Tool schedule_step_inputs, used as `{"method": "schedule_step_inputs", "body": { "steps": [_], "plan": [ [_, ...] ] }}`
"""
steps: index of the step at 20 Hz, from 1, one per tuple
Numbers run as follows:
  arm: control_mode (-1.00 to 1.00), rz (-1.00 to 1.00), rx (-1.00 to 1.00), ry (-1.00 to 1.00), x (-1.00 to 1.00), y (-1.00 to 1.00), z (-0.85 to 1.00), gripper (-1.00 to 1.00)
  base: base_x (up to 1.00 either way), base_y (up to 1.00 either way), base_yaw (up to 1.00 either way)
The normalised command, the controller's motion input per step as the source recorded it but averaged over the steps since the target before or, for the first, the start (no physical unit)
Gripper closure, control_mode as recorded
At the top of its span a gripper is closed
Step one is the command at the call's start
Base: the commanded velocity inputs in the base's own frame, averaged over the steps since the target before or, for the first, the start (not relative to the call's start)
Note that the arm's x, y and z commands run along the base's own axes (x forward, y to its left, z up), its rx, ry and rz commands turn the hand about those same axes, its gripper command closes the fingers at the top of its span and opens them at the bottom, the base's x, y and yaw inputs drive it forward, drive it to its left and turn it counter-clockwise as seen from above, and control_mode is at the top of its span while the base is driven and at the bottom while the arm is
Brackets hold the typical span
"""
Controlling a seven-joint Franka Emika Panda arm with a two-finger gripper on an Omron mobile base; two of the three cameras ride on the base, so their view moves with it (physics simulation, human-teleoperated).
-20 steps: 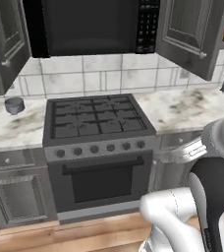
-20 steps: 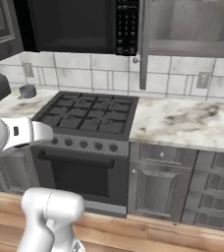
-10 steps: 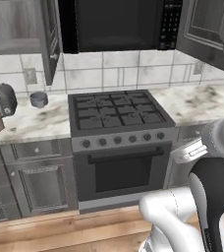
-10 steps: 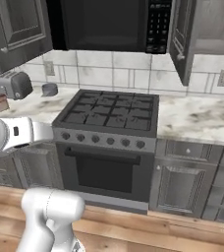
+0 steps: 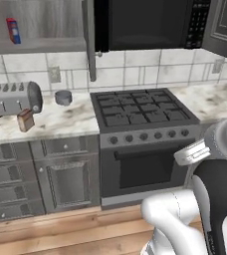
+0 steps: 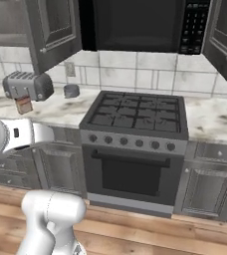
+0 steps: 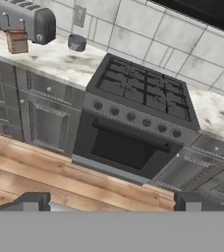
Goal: Pick the boxed food and boxed food from the counter and place them in the cabinets closest to them.
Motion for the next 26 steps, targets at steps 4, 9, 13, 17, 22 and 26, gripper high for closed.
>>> {"method": "schedule_step_inputs", "body": {
  "steps": [4,9,13,17,22,26],
  "plan": [
    [1.0,0.0,0.0,0.0,0.0,0.0,0.0,-1.0,-0.27,0.65,0.0],
    [1.0,0.0,0.0,0.0,0.0,0.0,0.0,-1.0,-0.25,0.67,0.0],
    [1.0,0.0,0.0,0.0,0.0,0.0,0.0,-1.0,-0.25,0.66,0.0],
    [1.0,0.0,0.0,0.0,0.0,0.0,0.0,-1.0,-0.25,0.65,0.0],
    [1.0,0.0,0.0,0.0,0.0,0.0,0.0,-1.0,-0.23,0.61,0.0],
    [1.0,0.0,0.0,0.0,0.0,0.0,0.0,-1.0,-0.22,0.48,0.0]
  ]
}}
